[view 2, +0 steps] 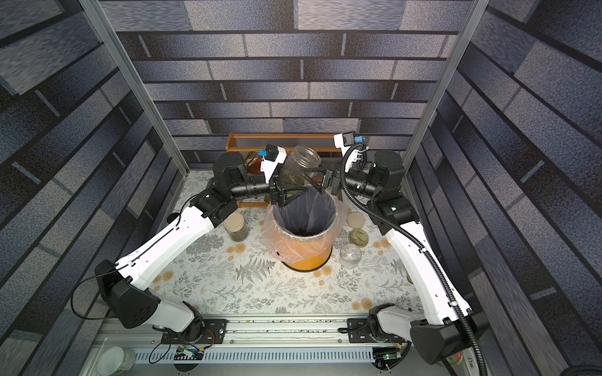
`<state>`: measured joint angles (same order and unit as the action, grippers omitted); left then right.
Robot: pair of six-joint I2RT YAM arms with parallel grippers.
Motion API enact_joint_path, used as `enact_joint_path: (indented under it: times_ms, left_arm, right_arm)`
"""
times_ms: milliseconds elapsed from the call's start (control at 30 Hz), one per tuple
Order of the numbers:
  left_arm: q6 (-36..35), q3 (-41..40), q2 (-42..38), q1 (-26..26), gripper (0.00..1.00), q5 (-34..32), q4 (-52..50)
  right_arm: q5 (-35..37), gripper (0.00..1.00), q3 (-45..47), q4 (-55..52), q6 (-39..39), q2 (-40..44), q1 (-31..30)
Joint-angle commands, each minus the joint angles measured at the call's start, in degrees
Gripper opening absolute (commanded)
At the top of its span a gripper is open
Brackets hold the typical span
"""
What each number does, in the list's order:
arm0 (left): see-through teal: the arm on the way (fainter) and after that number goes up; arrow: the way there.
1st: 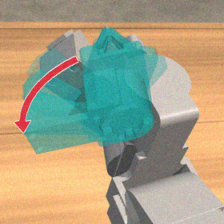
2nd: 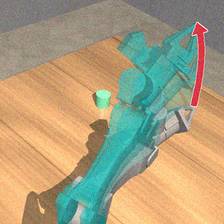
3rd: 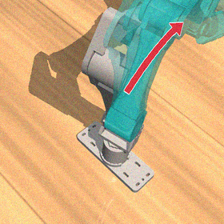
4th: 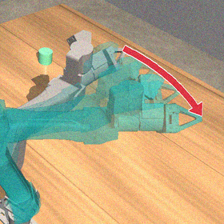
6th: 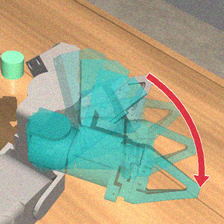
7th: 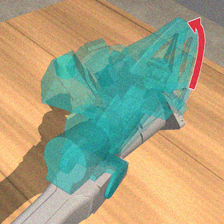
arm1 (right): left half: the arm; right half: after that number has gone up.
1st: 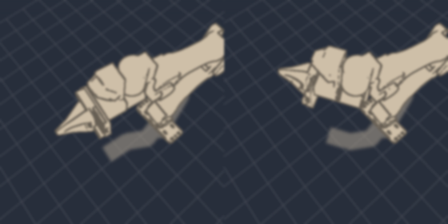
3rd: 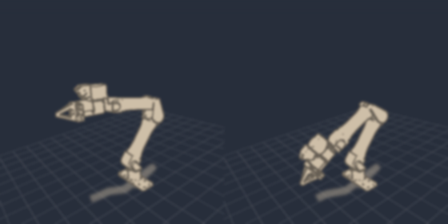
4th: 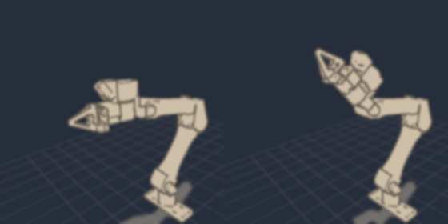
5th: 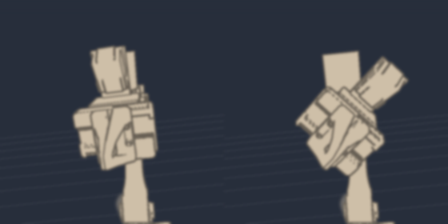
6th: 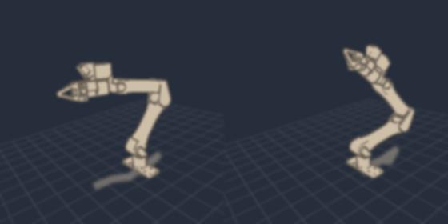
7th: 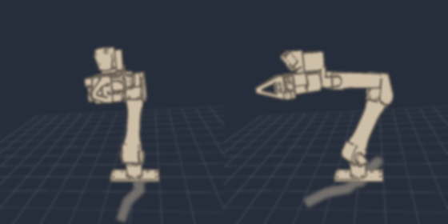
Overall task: Empty moldy tea leaves from jars
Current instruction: Adjust the jar on the trash bin.
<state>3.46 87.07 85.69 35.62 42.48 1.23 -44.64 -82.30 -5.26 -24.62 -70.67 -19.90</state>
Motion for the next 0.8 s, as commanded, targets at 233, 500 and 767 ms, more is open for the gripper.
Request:
enact_joint_path:
  times_ms: [233, 500, 767]
  left_arm:
    - [2.7, 5.7, 1.7, 1.2, 0.36, 4.4, 4.6]
    - [3.0, 7.2, 3.0, 2.1, 0.36, 5.4, 4.2]
    - [1.6, 6.0, 2.3, 1.9, 0.69, 1.4, 4.4]
  right_arm:
    - [-0.6, 0.97, -3.0, 5.5, -1.5, -2.2, -1.2]
    - [-0.7, 0.82, -2.9, 7.1, -2.7, -2.8, -1.7]
    - [1.8, 0.62, -0.8, 7.8, -3.8, -1.3, -1.8]
